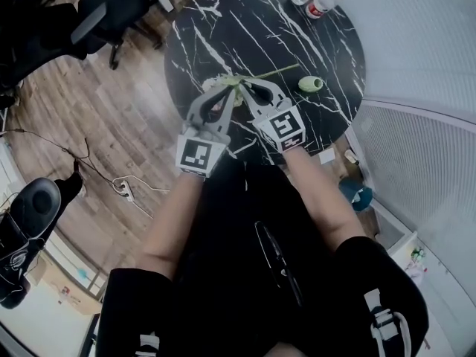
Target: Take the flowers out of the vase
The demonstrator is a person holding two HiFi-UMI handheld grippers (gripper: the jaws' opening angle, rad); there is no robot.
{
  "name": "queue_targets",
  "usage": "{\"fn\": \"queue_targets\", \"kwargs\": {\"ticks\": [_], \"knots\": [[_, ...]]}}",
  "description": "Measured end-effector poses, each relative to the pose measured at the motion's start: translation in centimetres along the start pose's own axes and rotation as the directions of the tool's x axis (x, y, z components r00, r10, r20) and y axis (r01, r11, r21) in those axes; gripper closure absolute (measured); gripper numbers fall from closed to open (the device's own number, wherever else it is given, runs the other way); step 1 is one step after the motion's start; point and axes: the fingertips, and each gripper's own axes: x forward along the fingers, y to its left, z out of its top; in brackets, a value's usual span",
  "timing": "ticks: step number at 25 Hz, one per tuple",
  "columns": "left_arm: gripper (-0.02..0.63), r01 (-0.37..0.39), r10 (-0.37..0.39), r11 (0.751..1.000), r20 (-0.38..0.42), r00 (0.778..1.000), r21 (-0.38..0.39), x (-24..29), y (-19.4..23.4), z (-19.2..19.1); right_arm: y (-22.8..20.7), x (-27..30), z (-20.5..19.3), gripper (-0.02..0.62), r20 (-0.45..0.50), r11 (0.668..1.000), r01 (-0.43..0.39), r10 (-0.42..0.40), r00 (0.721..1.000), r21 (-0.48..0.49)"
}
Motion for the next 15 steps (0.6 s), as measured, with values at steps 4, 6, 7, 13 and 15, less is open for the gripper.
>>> {"fn": "queue_targets", "kwargs": {"ticks": [4, 6, 7, 13, 15], "knots": [[0.594, 0.005, -0.005, 1.000, -0.013, 1.000, -0.009, 1.0, 0.1, -0.8, -1.0, 0.7, -1.4, 0.575, -0.024, 1.000, 0.013, -0.013, 1.000, 0.009], [0.594, 0.011, -0.011, 1.000, -0.023, 1.000, -0.011, 1.5, 0.2, -1.3, -1.5, 1.0, -2.2, 0.575, -0.039, 1.000, 0.021, -0.020, 0.999, 0.014], [0.594, 0.014, -0.014, 1.000, -0.027, 1.000, -0.012, 1.8, 0.2, -1.5, -1.8, 1.2, -2.5, 0.575, -0.046, 1.000, 0.025, -0.024, 0.999, 0.015], [0.594, 0.026, -0.027, 0.999, -0.050, 0.998, -0.020, 3.5, 0.6, -3.2, -3.8, 2.0, -4.5, 0.574, -0.081, 0.998, 0.056, -0.053, 0.995, 0.033], [0.594, 0.027, -0.028, 0.999, -0.067, 0.997, -0.024, 4.0, 0.9, -3.8, -4.4, 2.3, -4.9, 0.574, -0.089, 0.997, 0.062, -0.058, 0.994, 0.037]]}}
